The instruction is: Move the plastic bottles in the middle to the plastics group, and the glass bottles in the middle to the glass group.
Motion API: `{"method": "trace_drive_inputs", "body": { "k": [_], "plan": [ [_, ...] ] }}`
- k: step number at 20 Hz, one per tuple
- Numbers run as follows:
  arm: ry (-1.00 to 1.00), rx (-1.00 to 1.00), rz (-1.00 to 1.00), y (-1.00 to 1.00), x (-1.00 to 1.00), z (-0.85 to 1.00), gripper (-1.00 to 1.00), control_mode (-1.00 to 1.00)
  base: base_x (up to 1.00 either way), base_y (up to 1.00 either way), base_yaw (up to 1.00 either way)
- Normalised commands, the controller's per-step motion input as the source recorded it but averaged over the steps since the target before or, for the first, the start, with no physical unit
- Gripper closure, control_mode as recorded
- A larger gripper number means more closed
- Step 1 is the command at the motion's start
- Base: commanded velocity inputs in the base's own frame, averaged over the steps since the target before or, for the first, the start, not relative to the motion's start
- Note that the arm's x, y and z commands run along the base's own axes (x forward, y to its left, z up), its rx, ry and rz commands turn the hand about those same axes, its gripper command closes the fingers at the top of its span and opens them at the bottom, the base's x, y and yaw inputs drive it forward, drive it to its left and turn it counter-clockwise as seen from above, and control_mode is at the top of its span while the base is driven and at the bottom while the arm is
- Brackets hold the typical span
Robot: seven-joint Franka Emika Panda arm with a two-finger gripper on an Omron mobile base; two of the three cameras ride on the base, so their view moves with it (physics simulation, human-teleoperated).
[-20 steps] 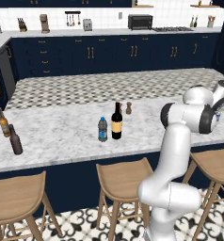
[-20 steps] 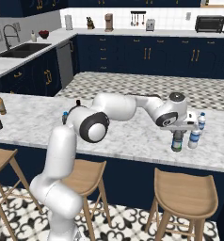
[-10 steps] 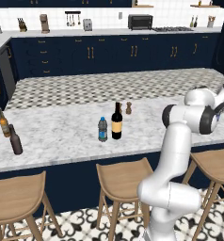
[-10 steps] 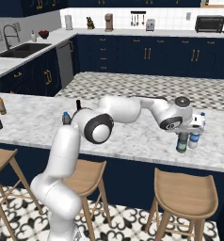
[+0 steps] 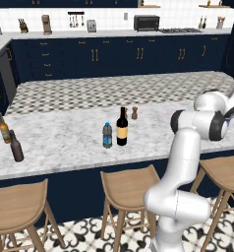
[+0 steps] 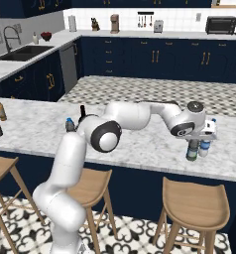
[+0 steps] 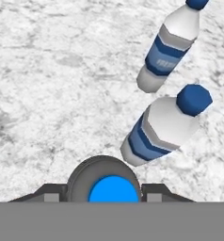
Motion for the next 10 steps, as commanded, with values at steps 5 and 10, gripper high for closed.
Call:
{"method": "trace_drive_inputs", "body": {
  "k": [5,10],
  "plan": [
    [0.0,-0.06,0.0,0.01,0.0,0.23,-1.0,-1.0,0.0,0.0,0.0],
    [0.0,-0.06,0.0,0.09,0.0,0.12,-1.0,-1.0,0.0,0.0,0.0]
  ]
}}
